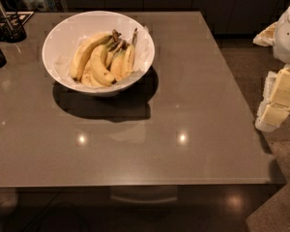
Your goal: Pick banana from white bowl
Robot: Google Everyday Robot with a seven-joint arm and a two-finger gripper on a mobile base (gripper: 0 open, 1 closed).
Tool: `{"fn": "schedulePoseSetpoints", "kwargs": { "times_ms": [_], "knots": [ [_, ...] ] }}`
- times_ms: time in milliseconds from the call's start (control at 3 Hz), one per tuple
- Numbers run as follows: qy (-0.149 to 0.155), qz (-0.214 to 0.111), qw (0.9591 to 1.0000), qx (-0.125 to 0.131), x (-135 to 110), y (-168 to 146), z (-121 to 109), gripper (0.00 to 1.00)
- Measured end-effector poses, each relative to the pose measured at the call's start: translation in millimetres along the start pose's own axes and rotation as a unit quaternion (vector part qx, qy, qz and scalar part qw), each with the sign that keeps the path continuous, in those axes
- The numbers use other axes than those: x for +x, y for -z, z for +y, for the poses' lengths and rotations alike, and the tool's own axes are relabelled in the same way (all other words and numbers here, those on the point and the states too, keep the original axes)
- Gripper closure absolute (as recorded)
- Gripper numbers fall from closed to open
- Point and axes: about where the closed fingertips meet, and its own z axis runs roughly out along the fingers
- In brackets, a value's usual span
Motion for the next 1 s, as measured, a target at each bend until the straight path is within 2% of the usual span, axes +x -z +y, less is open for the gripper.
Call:
{"fn": "schedulePoseSetpoints", "kwargs": {
  "times_ms": [333, 667, 1000],
  "knots": [
    [0.000, 0.000, 1.0000, 0.000, 0.0, 0.0, 0.0, 0.00],
    [-0.023, -0.008, 0.9997, 0.001, -20.4, 5.6, -0.5, 0.00],
    [-0.037, -0.007, 0.9991, 0.019, -66.2, 22.1, -2.6, 0.00]
  ]
}}
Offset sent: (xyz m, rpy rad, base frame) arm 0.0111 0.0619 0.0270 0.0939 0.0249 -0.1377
